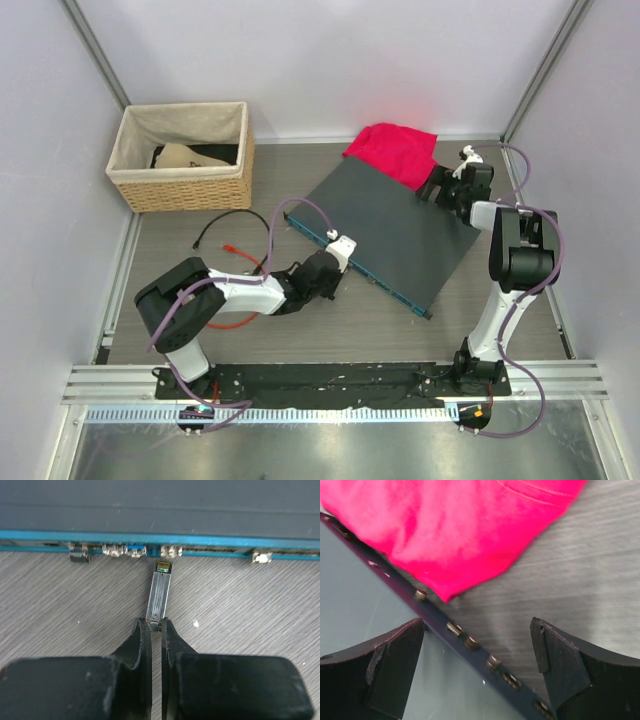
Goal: Insert the plug into the switch port
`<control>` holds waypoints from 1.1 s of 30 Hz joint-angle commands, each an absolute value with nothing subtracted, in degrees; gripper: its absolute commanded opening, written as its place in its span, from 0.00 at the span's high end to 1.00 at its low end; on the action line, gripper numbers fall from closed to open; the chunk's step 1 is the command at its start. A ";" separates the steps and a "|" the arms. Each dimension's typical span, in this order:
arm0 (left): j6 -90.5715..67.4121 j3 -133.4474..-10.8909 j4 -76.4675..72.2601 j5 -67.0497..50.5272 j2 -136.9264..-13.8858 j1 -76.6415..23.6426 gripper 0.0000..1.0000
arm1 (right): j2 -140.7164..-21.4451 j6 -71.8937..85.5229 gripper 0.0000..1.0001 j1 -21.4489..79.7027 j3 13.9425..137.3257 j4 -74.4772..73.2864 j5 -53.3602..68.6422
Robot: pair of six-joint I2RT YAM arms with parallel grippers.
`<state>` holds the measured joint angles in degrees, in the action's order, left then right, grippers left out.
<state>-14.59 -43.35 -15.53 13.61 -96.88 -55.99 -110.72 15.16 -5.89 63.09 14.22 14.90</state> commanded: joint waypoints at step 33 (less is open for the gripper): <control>-19.86 -48.87 -18.55 22.50 -97.82 -62.49 1.00 | -112.50 16.17 0.04 -6.85 66.53 16.00 22.50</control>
